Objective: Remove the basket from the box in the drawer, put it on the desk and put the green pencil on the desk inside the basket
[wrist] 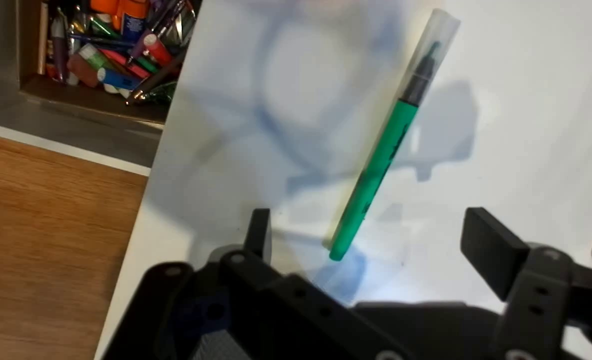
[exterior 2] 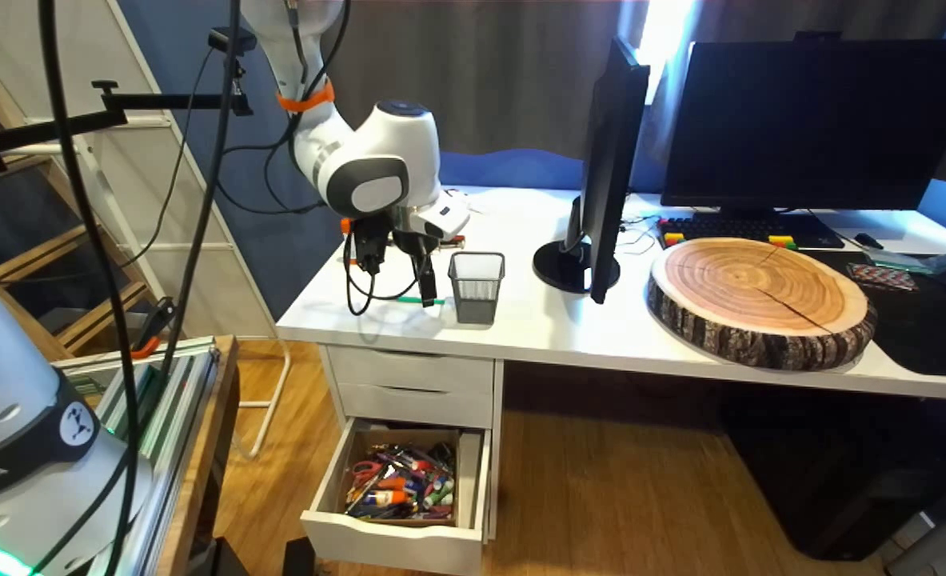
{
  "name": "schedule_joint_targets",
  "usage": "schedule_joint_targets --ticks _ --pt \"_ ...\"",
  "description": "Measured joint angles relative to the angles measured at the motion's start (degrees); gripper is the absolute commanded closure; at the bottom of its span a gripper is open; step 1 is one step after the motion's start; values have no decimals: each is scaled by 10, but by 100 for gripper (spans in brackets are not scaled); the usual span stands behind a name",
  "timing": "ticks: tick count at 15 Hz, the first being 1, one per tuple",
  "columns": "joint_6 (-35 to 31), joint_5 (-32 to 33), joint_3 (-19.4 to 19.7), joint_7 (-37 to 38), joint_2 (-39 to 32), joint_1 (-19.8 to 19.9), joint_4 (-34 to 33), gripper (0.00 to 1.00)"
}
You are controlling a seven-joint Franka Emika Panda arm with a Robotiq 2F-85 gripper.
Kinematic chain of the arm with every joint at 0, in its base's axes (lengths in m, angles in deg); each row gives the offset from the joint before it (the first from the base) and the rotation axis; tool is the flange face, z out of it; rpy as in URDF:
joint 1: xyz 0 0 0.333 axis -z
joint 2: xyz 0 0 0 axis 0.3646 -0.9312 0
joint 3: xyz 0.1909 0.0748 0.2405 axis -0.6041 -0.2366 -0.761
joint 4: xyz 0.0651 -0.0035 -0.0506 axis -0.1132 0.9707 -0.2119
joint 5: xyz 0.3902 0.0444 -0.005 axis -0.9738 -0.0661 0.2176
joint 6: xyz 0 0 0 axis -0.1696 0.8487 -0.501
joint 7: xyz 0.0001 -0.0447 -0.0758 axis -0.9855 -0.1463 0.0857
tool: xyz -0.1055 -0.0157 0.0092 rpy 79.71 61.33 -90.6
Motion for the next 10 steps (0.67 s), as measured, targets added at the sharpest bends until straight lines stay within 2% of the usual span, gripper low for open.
schedule_joint_targets --ticks 5,10 --pt "0 4 44 33 -33 -54 -31 59" --pt "2 4 79 50 -48 -90 -47 94"
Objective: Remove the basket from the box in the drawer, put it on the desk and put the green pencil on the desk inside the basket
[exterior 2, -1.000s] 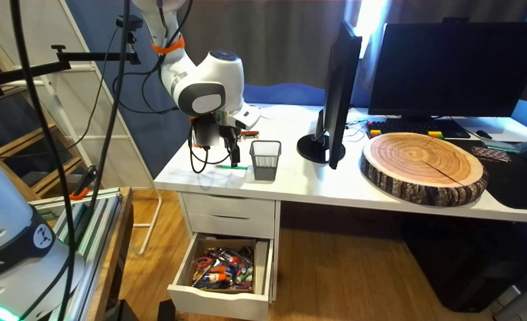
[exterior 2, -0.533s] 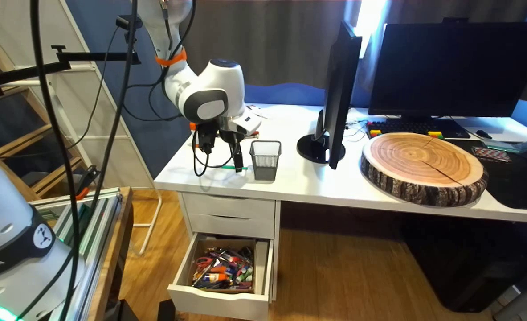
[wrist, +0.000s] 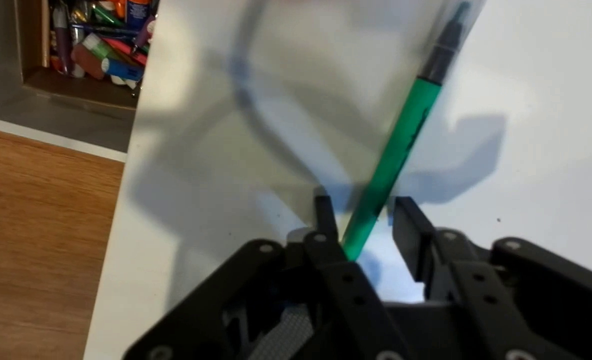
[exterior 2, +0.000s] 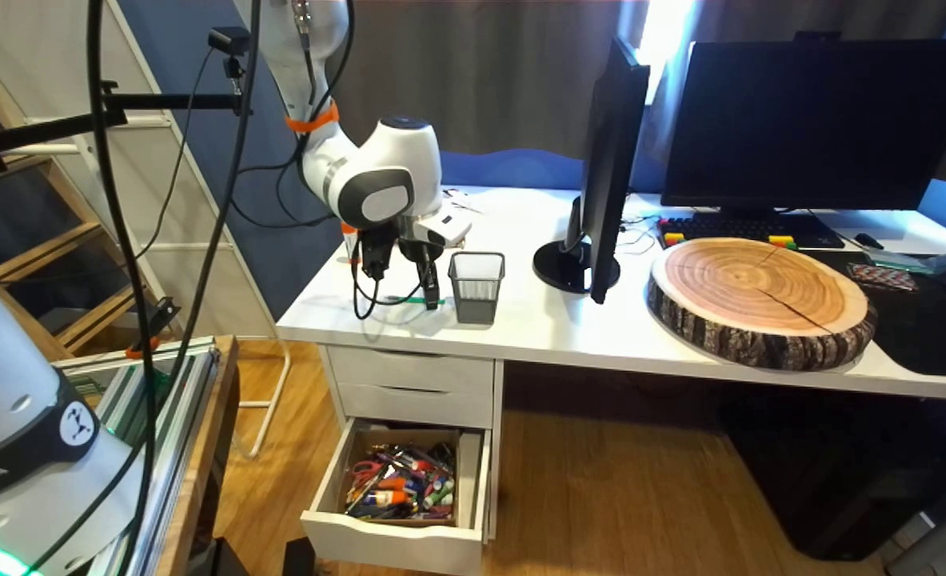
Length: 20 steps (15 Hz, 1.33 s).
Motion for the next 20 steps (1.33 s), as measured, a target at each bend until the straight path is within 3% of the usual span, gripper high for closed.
schedule_joint_targets --ticks 2,9,16,20 --pt "0 1 5 0 0 -3 -1 100" --pt "-6 24 13 -15 38 -3 25 97" --pt "27 49 -3 -17 160 -9 99 97" --pt "28 115 38 2 237 -41 131 97"
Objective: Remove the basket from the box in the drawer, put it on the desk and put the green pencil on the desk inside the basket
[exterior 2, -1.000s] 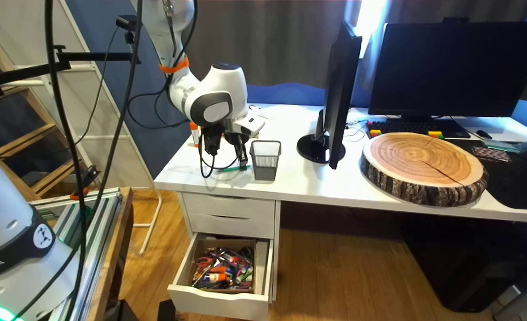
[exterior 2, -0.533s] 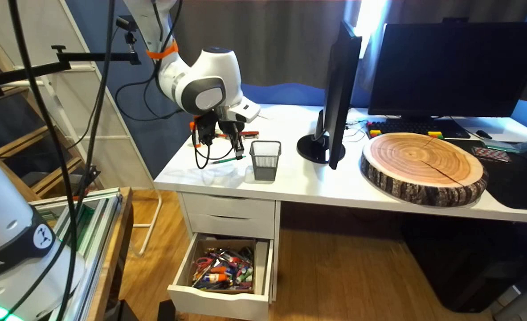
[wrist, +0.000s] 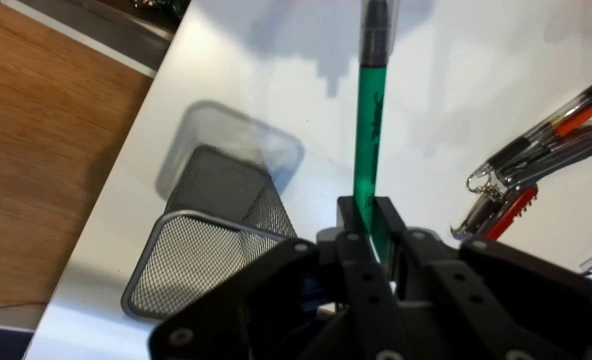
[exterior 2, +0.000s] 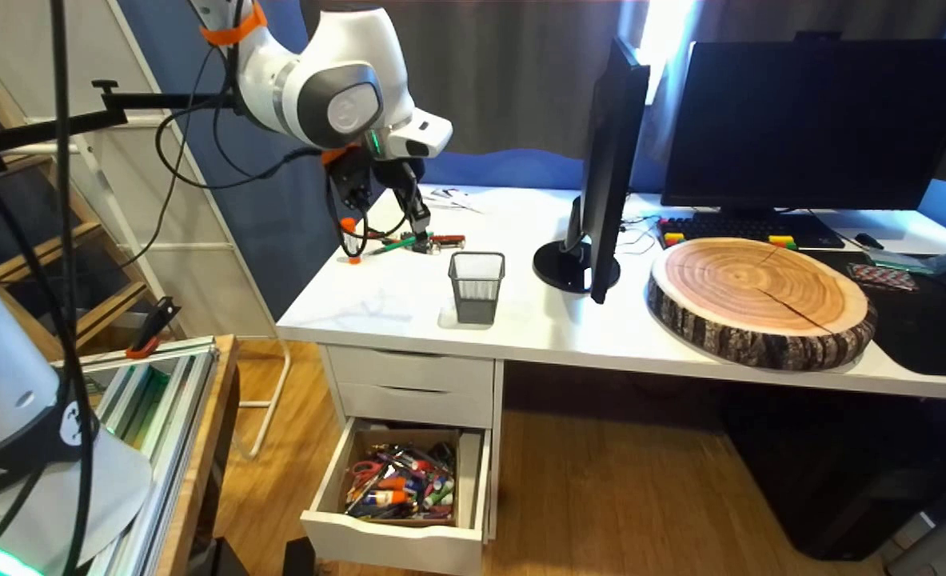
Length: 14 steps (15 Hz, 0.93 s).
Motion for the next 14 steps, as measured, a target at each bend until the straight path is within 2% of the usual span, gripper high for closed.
schedule_joint_targets --ticks 3,7,14 --pt "-14 62 51 19 31 -30 3 97" --pt "-62 142 125 49 31 -57 0 97" --pt "-151 148 159 49 -36 -71 -26 97"
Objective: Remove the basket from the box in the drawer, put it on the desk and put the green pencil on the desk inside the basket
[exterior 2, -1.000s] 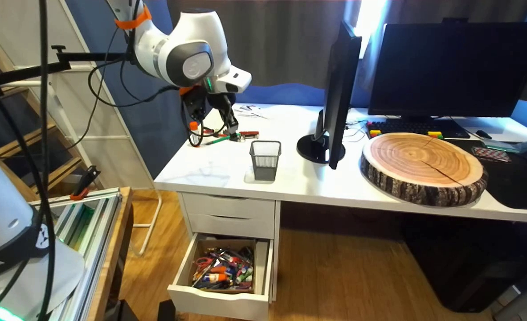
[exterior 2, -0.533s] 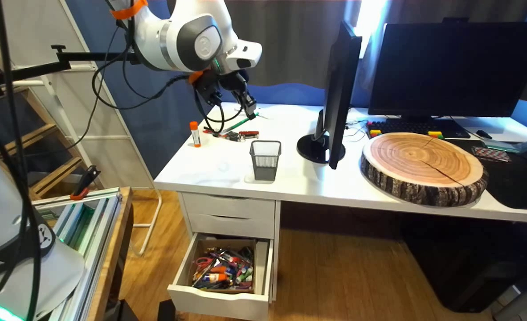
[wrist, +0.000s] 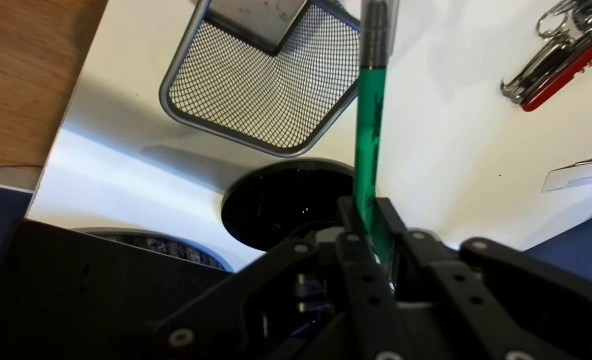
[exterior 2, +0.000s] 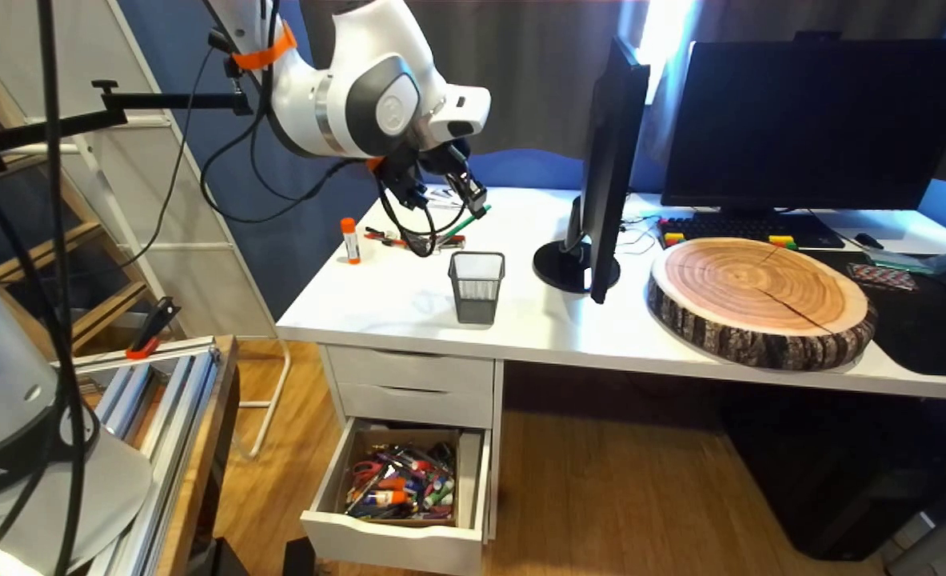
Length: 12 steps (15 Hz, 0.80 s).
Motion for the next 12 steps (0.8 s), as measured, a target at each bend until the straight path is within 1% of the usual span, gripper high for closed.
schedule_joint_targets --ticks 1,5,7,10,11,12 --pt "-11 0 9 -2 -13 -7 -7 97" --pt "-47 -1 66 -11 -58 -51 -34 97" --pt "-61 -2 85 -12 -78 -66 -45 97" --pt "-75 -2 90 -12 -106 -70 -59 97" --pt "-80 -2 90 -12 -114 -70 -64 95" --pt "-84 -2 90 -12 -123 -70 -67 90"
